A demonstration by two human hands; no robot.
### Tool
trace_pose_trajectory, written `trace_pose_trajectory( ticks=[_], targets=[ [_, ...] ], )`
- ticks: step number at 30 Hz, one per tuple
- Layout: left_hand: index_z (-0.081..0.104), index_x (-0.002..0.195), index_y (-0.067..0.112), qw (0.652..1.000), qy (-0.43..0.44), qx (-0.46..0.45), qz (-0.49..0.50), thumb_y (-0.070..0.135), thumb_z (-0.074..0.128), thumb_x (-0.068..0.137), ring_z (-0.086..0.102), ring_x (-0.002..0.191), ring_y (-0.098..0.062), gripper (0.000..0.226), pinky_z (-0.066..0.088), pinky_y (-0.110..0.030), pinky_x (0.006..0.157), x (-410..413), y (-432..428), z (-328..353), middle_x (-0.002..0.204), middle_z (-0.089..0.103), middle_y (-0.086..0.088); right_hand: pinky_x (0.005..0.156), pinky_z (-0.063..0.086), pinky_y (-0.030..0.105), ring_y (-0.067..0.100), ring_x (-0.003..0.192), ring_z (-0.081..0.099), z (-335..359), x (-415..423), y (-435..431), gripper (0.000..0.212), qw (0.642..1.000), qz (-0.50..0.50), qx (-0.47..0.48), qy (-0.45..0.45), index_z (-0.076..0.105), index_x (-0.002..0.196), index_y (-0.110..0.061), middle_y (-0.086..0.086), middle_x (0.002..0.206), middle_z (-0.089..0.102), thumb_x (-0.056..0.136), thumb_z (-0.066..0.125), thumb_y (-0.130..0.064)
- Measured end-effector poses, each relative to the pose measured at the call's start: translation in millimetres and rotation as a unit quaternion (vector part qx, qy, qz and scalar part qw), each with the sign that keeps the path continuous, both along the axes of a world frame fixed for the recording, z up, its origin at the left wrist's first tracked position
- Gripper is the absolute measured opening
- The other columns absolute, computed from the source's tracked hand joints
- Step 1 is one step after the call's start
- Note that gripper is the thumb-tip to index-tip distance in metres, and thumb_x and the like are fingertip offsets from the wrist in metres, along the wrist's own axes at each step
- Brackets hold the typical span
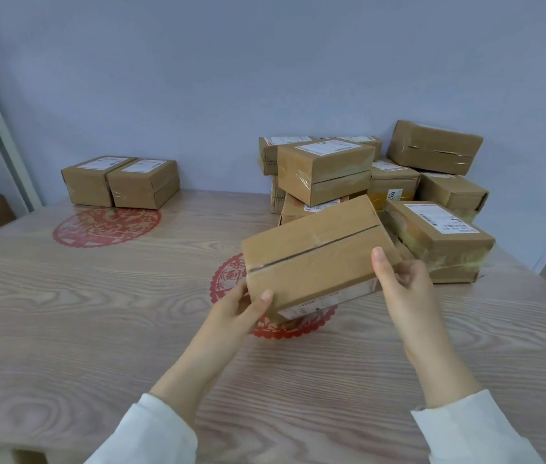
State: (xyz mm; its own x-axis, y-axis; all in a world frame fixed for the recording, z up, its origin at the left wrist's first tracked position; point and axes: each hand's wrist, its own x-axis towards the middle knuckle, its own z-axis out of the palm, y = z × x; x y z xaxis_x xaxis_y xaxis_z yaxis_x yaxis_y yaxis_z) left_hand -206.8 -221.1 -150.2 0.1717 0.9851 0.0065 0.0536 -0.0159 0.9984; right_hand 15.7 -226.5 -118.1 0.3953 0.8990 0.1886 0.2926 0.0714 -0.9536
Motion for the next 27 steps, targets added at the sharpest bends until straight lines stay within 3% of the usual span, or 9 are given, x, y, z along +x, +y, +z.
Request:
trace_pose_trajectory(
  ticks=[6,9,11,13,16,19,21,24,27],
  targets=[
    [0.058,0.109,0.043,0.999,0.021,0.022,0.029,0.051,0.055,0.075,0.062,0.109,-0.002,0.035,0.042,-0.034,0.106,-1.4,24.5,9.6,0.109,0.07,0.017,0.054,0.027,0.025,0.008,0.057,0.036,-13.0,9.4,18.4,0.053,0.997,0.023,-0.066,-0.029,0.034,0.065,-0.027,-0.008,0.062,0.039,0.069,0.041,-0.079],
    [0.06,0.105,0.037,0.998,0.02,0.016,0.051,0.04,0.056,0.083,0.064,0.105,-0.004,0.023,0.045,-0.034,0.103,-1.5,41.9,9.9,0.106,0.071,0.012,0.073,0.05,0.036,0.017,0.073,0.059,-29.8,13.9,33.9,0.075,0.992,0.022,-0.119,-0.021,0.052,0.073,-0.021,-0.001,0.072,0.06,0.057,0.04,-0.093],
    [0.061,0.107,0.028,0.998,0.012,0.01,0.056,0.04,0.057,0.078,0.065,0.102,-0.004,0.031,0.047,-0.032,0.099,-1.1,50.5,12.6,0.102,0.072,0.011,0.088,0.051,0.05,0.026,0.085,0.064,-35.1,15.0,39.5,0.082,0.99,0.015,-0.14,-0.008,0.056,0.08,-0.014,0.005,0.075,0.062,0.053,0.04,-0.09],
    [0.061,0.107,0.023,0.998,0.013,-0.004,0.055,0.042,0.056,0.074,0.065,0.098,-0.002,0.038,0.049,-0.026,0.092,-1.0,56.5,13.1,0.096,0.072,0.015,0.09,0.05,0.051,0.027,0.086,0.064,-36.8,17.4,44.8,0.086,0.988,0.006,-0.155,-0.003,0.055,0.08,-0.01,0.006,0.073,0.06,0.05,0.041,-0.09],
    [0.06,0.107,0.019,0.998,-0.008,-0.02,0.051,0.025,0.056,0.085,0.065,0.092,0.002,0.023,0.05,-0.012,0.077,0.7,60.8,11.3,0.094,0.072,0.014,0.09,0.05,0.05,0.025,0.082,0.064,-35.2,22.3,49.4,0.095,0.983,0.011,-0.185,0.01,0.052,0.076,-0.011,0.0,0.067,0.062,0.041,0.042,-0.099],
    [0.059,0.107,0.011,0.997,-0.02,-0.047,0.052,0.007,0.052,0.091,0.066,0.084,0.004,0.017,0.047,-0.008,0.068,3.8,60.0,16.0,0.092,0.072,0.005,0.085,0.05,0.043,0.025,0.076,0.061,-26.1,24.3,49.8,0.074,0.979,0.019,-0.201,0.018,0.051,0.076,-0.011,-0.007,0.054,0.055,0.056,0.048,-0.082],
    [0.058,0.107,0.01,0.996,-0.025,-0.069,0.053,0.005,0.051,0.092,0.066,0.084,0.001,0.017,0.047,-0.009,0.067,4.3,57.6,23.3,0.091,0.071,0.006,0.082,0.048,0.04,0.023,0.079,0.06,-19.5,24.1,46.3,0.063,0.974,0.035,-0.223,0.016,0.054,0.083,-0.015,-0.007,0.064,0.058,0.06,0.047,-0.073],
    [0.056,0.114,0.011,0.993,-0.011,-0.103,0.047,0.005,0.053,0.092,0.065,0.096,-0.008,0.023,0.049,-0.013,0.072,2.7,55.8,33.4,0.105,0.069,0.002,0.096,0.047,0.043,0.015,0.102,0.06,-11.5,22.0,42.2,0.06,0.963,0.065,-0.257,0.045,0.056,0.107,-0.031,-0.01,0.1,0.064,0.064,0.046,-0.072],
    [0.053,0.123,0.009,0.99,0.006,-0.137,0.041,0.004,0.055,0.091,0.062,0.1,0.002,0.032,0.048,-0.011,0.076,-1.3,51.1,38.9,0.122,0.062,-0.003,0.098,0.045,0.04,0.015,0.106,0.058,-1.2,17.6,35.2,0.061,0.954,0.071,-0.286,0.057,0.052,0.117,-0.032,-0.013,0.106,0.062,0.07,0.044,-0.071]
  ],
)
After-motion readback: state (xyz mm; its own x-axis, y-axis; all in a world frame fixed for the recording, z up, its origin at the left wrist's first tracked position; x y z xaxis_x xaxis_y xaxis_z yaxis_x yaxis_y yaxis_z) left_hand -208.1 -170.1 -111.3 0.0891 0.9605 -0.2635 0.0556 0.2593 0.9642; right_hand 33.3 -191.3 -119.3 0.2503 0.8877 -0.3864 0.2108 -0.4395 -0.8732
